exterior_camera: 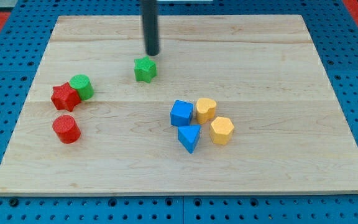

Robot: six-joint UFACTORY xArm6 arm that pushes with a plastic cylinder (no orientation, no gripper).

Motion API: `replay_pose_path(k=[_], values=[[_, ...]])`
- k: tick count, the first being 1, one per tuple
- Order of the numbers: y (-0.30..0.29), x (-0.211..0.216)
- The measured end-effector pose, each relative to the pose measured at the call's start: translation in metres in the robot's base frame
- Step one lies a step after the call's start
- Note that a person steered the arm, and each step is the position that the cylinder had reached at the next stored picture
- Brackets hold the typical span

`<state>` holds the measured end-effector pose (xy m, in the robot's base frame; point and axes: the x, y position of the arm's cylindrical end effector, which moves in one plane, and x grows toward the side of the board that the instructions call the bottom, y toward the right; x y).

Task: Slide the green star to the right of the green circle

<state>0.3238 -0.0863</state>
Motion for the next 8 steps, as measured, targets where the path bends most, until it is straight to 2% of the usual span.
replay_pose_path(k=[1,2,3,6,7,8], values=[[-0.060,0.034],[-0.106,0.027],[-0.120,-0.011],[0.015,-0.007],[0.029,0.015],[-0.014,0.044]])
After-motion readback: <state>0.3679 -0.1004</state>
